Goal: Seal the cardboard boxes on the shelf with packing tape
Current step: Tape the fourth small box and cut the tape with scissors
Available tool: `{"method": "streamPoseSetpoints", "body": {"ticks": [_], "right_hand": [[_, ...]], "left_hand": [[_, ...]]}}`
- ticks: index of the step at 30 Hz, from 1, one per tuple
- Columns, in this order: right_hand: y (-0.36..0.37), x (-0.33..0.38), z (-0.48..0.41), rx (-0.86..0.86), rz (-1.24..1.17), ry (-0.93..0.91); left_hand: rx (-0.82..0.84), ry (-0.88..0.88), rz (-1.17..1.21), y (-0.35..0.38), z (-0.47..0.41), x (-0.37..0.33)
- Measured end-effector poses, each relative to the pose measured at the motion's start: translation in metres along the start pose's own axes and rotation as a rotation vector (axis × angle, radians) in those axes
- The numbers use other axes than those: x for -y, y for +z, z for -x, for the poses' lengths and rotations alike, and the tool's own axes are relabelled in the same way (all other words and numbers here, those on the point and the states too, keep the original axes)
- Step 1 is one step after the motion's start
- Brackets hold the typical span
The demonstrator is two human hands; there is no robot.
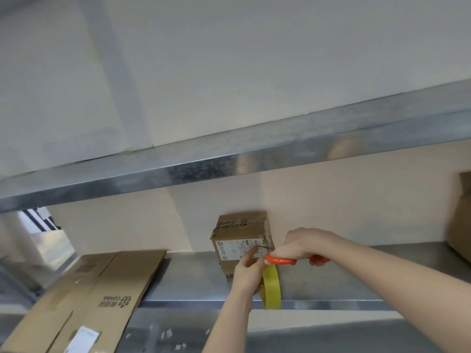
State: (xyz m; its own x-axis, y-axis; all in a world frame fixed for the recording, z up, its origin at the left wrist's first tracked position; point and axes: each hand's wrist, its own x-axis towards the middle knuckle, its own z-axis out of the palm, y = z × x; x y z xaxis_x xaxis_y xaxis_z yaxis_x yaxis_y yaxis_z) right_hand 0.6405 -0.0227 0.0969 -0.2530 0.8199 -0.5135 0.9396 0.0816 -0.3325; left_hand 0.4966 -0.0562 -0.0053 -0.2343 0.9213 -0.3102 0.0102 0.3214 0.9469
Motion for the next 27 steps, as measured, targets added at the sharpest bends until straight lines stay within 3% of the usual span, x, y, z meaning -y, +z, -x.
{"method": "streamPoseSetpoints", "body": {"ticks": [17,23,27], "right_hand": [[0.007,-0.002,-0.014,-0.136,0.083,-0.094],[0.018,-0.037,-0.027,-0.049,0.168,-0.017],[0.045,-0.07,-0.048,-0.087,0.251,-0.008]], "left_hand": [[-0.078,-0.004,-0.087,-0.003,-0.011,0.0],[-0.155,-0.016,-0.068,-0.016,-0.008,0.008],[-0.218,0.036,-0.054,-0.022,-0.007,0.003]]}}
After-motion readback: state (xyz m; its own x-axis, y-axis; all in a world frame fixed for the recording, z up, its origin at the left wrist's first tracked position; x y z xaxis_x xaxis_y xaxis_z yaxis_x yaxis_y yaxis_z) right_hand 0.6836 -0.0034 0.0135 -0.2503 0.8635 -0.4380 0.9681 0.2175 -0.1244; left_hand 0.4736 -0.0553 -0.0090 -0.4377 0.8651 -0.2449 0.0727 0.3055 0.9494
